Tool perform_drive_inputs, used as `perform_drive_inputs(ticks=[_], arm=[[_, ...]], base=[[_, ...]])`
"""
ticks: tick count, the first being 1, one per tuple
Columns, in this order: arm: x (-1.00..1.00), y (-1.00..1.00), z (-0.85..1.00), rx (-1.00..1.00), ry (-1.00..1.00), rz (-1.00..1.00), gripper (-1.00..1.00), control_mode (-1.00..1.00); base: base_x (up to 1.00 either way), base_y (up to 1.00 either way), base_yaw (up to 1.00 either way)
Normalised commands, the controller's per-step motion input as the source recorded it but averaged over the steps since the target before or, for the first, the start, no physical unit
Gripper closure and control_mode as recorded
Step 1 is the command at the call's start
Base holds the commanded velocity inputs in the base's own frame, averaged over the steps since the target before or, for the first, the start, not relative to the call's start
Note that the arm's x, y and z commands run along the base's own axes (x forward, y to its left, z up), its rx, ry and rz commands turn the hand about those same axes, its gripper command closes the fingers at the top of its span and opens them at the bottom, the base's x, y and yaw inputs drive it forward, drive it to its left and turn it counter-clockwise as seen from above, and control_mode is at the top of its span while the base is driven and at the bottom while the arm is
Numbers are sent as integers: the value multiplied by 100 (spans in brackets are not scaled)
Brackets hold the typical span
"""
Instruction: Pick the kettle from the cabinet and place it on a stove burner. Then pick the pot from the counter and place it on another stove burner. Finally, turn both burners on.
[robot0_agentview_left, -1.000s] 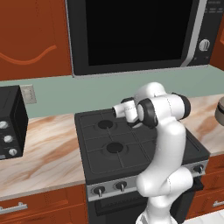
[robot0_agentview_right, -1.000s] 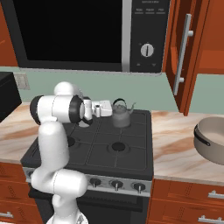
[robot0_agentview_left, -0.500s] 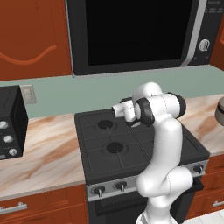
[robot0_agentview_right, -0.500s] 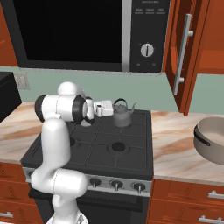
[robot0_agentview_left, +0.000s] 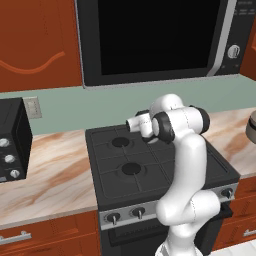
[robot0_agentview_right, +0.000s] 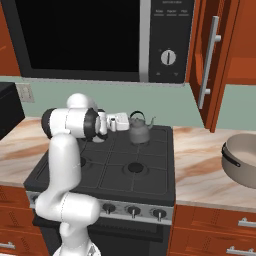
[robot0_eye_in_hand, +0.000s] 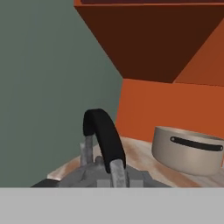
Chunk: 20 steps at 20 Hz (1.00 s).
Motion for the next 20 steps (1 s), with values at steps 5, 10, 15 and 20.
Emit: perform_drive_inputs(ticks=[5,10,15,20], arm=[[0,0,-13,0,-12,0,-100,-100],[-5,0,-3,0,-16,0,-100,-100],[-14,0,-7,0,-14,0,-100,-100],[-16,0,-15,0,-11,0,-100,-100]], base=[[0,0,0],[0,0,0],[0,0,0],[0,0,0]])
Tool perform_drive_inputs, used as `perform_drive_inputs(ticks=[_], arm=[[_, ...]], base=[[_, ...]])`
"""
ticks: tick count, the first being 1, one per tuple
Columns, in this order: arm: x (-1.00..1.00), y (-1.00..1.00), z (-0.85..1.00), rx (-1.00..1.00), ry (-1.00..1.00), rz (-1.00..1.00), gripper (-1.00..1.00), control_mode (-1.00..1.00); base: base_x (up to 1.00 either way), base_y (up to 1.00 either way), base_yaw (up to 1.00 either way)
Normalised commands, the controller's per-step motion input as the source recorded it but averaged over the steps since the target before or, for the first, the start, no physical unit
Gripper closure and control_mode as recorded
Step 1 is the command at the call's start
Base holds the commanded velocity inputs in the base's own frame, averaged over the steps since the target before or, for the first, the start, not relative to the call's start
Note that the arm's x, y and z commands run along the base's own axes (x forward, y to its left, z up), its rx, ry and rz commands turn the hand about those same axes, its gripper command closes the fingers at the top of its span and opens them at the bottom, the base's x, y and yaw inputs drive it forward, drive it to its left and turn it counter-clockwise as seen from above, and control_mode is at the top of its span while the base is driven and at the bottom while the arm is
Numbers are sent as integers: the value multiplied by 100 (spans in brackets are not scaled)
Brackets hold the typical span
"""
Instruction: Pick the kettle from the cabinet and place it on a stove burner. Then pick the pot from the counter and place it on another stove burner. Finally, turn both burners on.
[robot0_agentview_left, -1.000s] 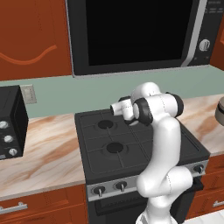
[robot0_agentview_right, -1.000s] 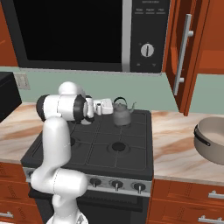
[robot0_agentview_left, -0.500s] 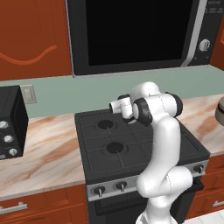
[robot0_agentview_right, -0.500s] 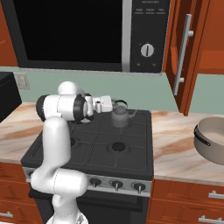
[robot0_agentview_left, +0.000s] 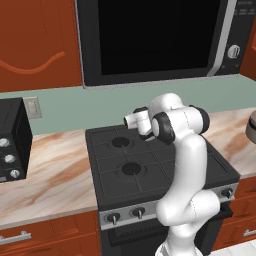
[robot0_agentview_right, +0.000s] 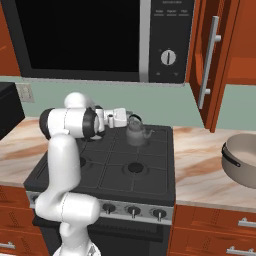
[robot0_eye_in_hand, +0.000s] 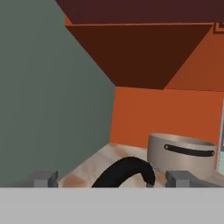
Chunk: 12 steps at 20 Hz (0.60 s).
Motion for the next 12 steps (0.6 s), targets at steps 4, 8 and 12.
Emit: perform_drive_inputs(ticks=[4,8,12], arm=[[-16,0,-17,0,-8,0,-100,-100],[-18,0,-12,0,-7,0,-100,-100],[-22,2,-8,0,-7,0,-100,-100]], base=[[0,0,0],[0,0,0],[0,0,0]])
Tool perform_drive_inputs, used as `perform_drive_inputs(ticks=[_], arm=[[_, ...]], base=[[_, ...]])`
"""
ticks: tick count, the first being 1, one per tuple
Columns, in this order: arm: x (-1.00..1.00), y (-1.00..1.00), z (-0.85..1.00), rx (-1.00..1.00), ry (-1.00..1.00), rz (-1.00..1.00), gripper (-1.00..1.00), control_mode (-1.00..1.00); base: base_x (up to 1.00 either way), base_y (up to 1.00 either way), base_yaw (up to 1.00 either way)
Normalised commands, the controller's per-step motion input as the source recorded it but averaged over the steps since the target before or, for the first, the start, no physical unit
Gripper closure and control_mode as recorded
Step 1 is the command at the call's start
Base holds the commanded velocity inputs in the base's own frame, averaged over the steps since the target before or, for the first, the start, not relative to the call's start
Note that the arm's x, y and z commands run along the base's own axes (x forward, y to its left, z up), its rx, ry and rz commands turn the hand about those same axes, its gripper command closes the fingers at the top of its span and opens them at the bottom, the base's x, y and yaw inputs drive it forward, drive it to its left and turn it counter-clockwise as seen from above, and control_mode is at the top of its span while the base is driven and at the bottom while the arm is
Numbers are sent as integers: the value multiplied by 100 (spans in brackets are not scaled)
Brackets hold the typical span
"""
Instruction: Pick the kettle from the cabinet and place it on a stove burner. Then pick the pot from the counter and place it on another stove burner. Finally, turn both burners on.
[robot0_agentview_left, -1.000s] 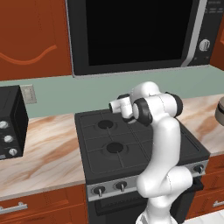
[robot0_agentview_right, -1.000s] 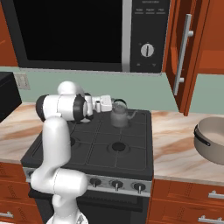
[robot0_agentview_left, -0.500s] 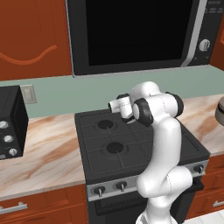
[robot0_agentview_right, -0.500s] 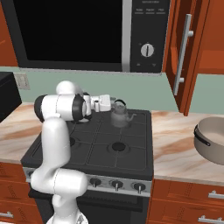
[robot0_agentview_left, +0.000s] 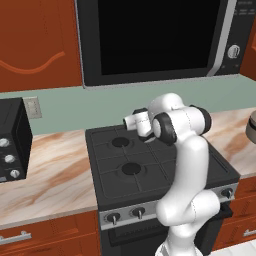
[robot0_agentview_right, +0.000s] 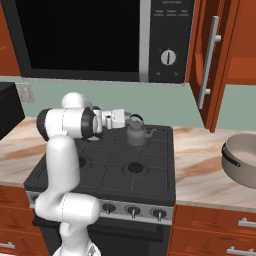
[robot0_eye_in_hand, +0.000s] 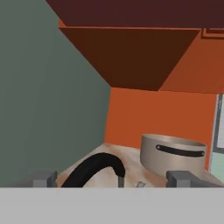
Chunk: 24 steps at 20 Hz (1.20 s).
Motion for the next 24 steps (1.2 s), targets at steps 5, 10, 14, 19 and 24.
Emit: perform_drive_inputs(ticks=[5,10,14,19,24], arm=[[-24,3,-10,0,-6,0,-100,-100],[-26,7,-6,0,-6,0,-100,-100],[-24,12,-2,0,-6,0,-100,-100],[-9,18,0,0,-7,0,-100,-100],[-17,17,0,0,-7,0,-100,-100]], base=[[0,0,0],[0,0,0],[0,0,0],[0,0,0],[0,0,0]])
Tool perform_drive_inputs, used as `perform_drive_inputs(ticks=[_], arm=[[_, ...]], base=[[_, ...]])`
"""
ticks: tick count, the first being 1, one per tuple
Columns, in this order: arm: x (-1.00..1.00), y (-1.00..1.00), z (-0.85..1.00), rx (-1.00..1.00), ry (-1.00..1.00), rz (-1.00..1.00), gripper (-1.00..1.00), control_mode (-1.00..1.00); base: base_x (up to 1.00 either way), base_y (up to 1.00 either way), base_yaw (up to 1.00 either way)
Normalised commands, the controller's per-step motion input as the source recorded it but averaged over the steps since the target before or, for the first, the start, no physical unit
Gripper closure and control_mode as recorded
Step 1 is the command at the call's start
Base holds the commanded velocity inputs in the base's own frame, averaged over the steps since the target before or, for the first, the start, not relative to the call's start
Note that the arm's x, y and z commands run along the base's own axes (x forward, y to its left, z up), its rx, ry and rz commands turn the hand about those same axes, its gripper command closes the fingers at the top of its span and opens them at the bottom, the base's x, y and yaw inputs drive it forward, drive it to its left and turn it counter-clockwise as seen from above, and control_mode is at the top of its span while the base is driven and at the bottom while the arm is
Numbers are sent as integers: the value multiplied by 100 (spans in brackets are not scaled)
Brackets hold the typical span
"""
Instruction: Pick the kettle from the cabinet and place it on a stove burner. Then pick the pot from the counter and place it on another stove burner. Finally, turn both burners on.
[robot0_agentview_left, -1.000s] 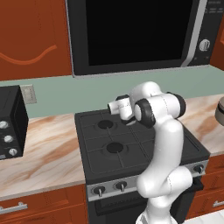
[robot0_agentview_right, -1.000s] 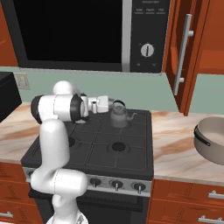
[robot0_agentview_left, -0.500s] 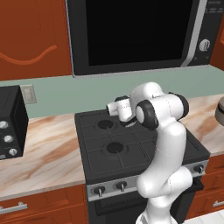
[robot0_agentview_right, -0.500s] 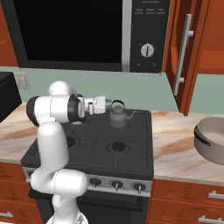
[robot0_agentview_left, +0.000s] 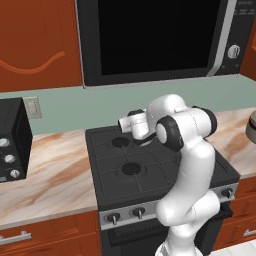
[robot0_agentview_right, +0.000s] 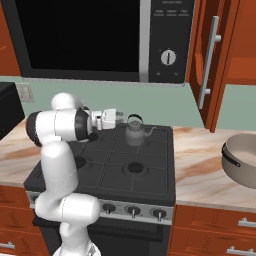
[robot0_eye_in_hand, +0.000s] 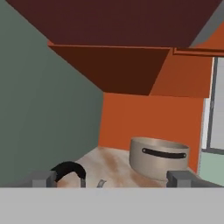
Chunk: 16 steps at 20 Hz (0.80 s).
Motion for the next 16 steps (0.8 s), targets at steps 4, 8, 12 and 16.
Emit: perform_drive_inputs(ticks=[4,8,12,16], arm=[[-32,18,0,0,-5,0,-100,-100],[-52,7,1,0,-6,-3,-100,-100],[-62,0,8,0,-9,-2,-100,-100],[-73,0,16,0,-8,-2,-100,-100]], base=[[0,0,0],[0,0,0],[0,0,0],[0,0,0]])
